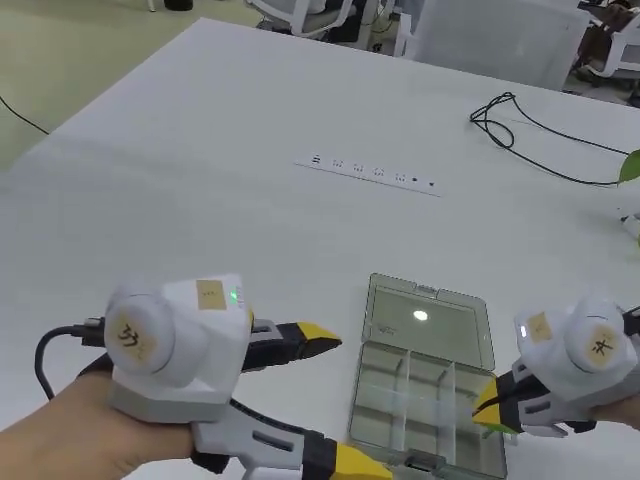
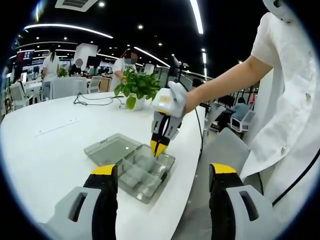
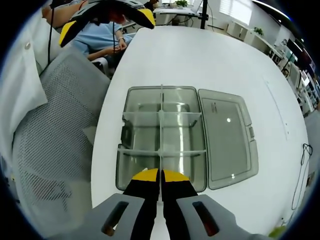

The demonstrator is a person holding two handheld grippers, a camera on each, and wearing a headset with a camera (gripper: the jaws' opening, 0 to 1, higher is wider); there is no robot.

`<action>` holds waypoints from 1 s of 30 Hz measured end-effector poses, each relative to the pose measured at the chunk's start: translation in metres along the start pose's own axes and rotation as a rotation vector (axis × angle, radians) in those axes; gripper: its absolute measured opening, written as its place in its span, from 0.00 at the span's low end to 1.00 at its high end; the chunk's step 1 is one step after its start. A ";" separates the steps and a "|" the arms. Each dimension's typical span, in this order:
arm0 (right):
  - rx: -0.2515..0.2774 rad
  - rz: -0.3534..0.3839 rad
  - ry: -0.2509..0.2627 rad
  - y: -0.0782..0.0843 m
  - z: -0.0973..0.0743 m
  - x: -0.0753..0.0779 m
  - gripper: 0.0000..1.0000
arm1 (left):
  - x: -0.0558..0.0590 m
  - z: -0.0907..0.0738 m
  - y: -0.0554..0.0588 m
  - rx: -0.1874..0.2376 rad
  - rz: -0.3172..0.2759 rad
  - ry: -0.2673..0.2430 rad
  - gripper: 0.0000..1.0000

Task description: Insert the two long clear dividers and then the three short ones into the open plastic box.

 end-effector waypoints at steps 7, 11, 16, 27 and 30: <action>-0.032 -0.021 0.002 0.001 0.003 0.000 0.02 | -0.001 -0.001 0.000 0.000 -0.002 -0.003 0.75; -0.032 -0.021 0.006 0.001 0.003 0.000 0.02 | -0.002 -0.001 0.001 -0.002 -0.001 -0.005 0.75; -0.041 -0.014 0.014 0.002 0.003 0.000 0.05 | -0.001 -0.001 0.002 -0.005 -0.002 -0.003 0.75; 0.036 0.048 0.084 -0.005 -0.028 -0.001 0.16 | -0.005 -0.006 0.002 -0.016 0.004 -0.009 0.77; 0.063 0.060 0.114 -0.010 -0.039 -0.003 0.19 | -0.006 -0.007 0.001 -0.020 0.007 -0.015 0.79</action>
Point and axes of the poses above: the centre of the closed fingertips' face, and the gripper's own axes: z roughly forward along the fingers, x roughly to its right, y roughly out of its underside, the point moved 5 cm from there along -z, roughly backward along the fingers, and after that the axes turned 4 degrees about x, right-handed, at the moved point
